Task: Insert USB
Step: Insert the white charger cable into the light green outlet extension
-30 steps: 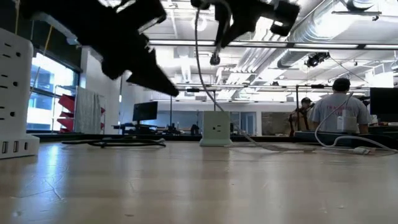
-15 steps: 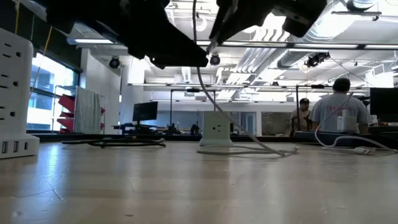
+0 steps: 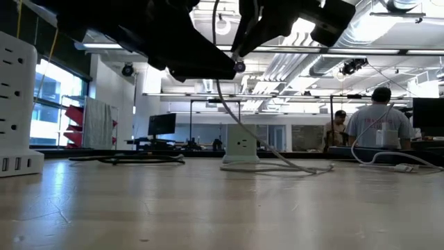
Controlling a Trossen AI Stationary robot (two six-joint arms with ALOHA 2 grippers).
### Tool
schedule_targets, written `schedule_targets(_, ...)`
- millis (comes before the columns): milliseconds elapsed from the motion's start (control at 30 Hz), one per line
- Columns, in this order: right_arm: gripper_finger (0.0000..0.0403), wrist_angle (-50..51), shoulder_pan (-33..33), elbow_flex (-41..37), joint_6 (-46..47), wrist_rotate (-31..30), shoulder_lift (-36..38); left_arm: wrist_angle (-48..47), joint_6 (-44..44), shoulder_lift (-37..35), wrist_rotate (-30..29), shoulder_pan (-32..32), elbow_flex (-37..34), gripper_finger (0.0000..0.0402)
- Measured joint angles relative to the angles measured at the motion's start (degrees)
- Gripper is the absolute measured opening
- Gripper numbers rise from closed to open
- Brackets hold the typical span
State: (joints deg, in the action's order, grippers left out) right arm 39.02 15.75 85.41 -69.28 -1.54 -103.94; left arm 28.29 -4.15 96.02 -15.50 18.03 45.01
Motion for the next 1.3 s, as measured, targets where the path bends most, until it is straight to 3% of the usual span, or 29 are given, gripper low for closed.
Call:
schedule_targets(333,0.0000,0.74,-0.02,-0.02,0.33,-1.92,0.00,1.98,-1.32,-0.01,3.54,-1.83,0.04,0.0019)
schedule_targets(567,0.0011,0.92,-0.24,-0.09,9.15,-0.26,0.00,1.09,-0.69,-0.01,1.11,-1.70,0.02,0.0001)
schedule_targets(733,0.0051,-3.34,-1.03,-0.04,21.44,5.24,0.00,1.62,0.03,-0.03,-3.98,-1.28,0.07,0.0002)
schedule_targets(967,0.0126,-3.59,-1.06,-0.04,25.94,-1.27,0.00,1.23,0.34,-0.03,-6.04,-0.96,0.09,0.0001)
schedule_targets(1100,0.0146,-2.98,-1.11,-0.04,36.84,-2.21,0.00,0.40,0.63,-0.03,-8.65,-0.25,0.09,0.0001)
schedule_targets(1300,0.0146,3.08,-1.36,-0.02,60.85,-5.44,0.00,-0.64,1.85,-0.03,-13.65,0.90,0.09,0.0000)
